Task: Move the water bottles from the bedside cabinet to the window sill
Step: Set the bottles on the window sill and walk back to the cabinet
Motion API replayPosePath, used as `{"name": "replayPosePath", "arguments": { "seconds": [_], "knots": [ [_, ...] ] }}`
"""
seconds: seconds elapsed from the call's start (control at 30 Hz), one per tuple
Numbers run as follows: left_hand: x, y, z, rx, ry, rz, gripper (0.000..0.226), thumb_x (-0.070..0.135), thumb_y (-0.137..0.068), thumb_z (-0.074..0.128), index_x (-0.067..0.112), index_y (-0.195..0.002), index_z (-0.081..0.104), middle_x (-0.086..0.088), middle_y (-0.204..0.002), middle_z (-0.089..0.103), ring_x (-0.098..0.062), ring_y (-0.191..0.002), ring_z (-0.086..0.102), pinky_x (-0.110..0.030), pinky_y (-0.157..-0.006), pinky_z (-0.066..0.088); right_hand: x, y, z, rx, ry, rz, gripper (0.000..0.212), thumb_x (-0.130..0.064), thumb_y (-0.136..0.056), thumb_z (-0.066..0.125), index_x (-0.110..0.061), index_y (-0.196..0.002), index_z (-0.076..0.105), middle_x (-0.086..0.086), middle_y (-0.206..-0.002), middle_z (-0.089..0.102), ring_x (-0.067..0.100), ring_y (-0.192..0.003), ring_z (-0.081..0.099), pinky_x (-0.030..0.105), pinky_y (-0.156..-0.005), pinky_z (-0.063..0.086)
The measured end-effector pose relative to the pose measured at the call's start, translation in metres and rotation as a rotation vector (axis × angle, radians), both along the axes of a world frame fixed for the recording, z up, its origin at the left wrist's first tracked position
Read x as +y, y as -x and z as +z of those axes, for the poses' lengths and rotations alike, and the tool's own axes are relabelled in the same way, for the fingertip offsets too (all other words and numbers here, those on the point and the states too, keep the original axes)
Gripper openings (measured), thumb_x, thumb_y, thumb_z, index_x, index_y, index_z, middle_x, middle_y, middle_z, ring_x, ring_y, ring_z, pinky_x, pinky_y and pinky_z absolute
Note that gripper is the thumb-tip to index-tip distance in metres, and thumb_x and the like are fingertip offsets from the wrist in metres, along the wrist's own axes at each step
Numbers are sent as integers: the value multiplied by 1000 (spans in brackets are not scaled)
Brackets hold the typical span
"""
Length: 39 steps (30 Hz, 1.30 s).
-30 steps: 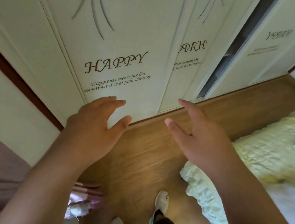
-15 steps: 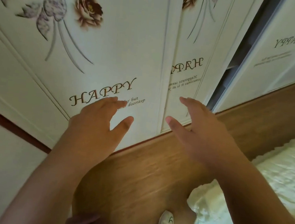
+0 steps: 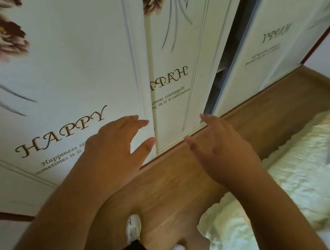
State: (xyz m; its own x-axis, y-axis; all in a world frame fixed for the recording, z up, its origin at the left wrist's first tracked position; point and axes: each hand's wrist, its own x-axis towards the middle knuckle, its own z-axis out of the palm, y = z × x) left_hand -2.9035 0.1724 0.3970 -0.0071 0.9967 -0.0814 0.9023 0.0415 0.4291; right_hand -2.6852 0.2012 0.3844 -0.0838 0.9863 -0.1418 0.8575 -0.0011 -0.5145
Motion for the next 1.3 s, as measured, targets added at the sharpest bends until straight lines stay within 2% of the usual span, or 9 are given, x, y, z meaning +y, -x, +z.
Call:
{"name": "replayPosePath", "arguments": {
  "seconds": [0.13, 0.27, 0.47, 0.6, 0.7, 0.77, 0.93, 1.2, 1.3],
  "knots": [
    [54, -11, -9, -21, 17, -137, 69, 75, -81, 26, 47, -143, 39, 21, -156, 35, -10, -141, 38, -52, -112, 39, 24, -12, 1, -13, 54, -160, 72, -71, -90, 47, -38, -152, 29, -9, -158, 37, 20, -140, 44, 50, -114, 39],
    [117, -16, -10, -29, 22, -296, 59, 67, -91, 38, 42, -145, 40, 19, -157, 34, -11, -142, 36, -50, -114, 37, 49, -14, 6, -26, 34, -333, 73, -72, -87, 48, -39, -150, 30, -9, -156, 40, 21, -138, 47, 50, -112, 41],
    [200, -10, 3, -52, -37, -468, 56, 62, -94, 41, 43, -146, 40, 18, -157, 34, -11, -145, 31, -49, -118, 31, 86, 8, 17, -65, 11, -503, 72, -74, -89, 45, -40, -151, 28, -13, -159, 34, 18, -139, 45, 49, -114, 38],
    [234, -10, -5, -73, -19, -590, 54, 61, -94, 42, 42, -145, 40, 18, -155, 37, -9, -142, 35, -45, -116, 33, 97, 17, 22, -70, 34, -614, 72, -69, -91, 48, -38, -153, 28, -11, -161, 33, 18, -139, 46, 48, -113, 41],
    [248, -13, -13, -54, 29, -677, 57, 61, -95, 41, 41, -148, 37, 17, -157, 33, -9, -144, 31, -43, -117, 30, 94, 18, 21, -92, 71, -686, 73, -67, -91, 48, -35, -154, 28, -9, -161, 33, 19, -138, 46, 48, -113, 39],
    [256, -16, -16, -64, 55, -713, 57, 61, -95, 41, 41, -148, 36, 16, -158, 33, -10, -145, 29, -46, -118, 30, 93, 20, 20, -111, 84, -711, 74, -67, -91, 47, -34, -155, 29, -9, -161, 33, 18, -140, 44, 49, -113, 39],
    [278, -18, -14, -54, 50, -763, 58, 61, -95, 41, 42, -149, 35, 16, -158, 32, -10, -145, 28, -42, -116, 28, 111, 26, 16, -115, 75, -736, 72, -68, -92, 46, -34, -154, 30, -10, -160, 33, 17, -140, 44, 49, -113, 39],
    [316, -14, -5, -21, 13, -693, 58, 62, -93, 42, 42, -147, 38, 16, -157, 34, -11, -145, 31, -40, -116, 29, 169, 28, 12, -76, 29, -667, 70, -67, -92, 49, -34, -152, 32, -10, -159, 36, 17, -136, 48, 45, -111, 42],
    [330, -19, -1, 16, 11, -667, 61, 66, -90, 37, 44, -147, 36, 17, -159, 32, -12, -146, 30, -41, -116, 30, 191, 16, 12, -46, 13, -650, 70, -67, -91, 50, -36, -152, 32, -9, -160, 34, 19, -136, 49, 47, -111, 42]
  ]
}}
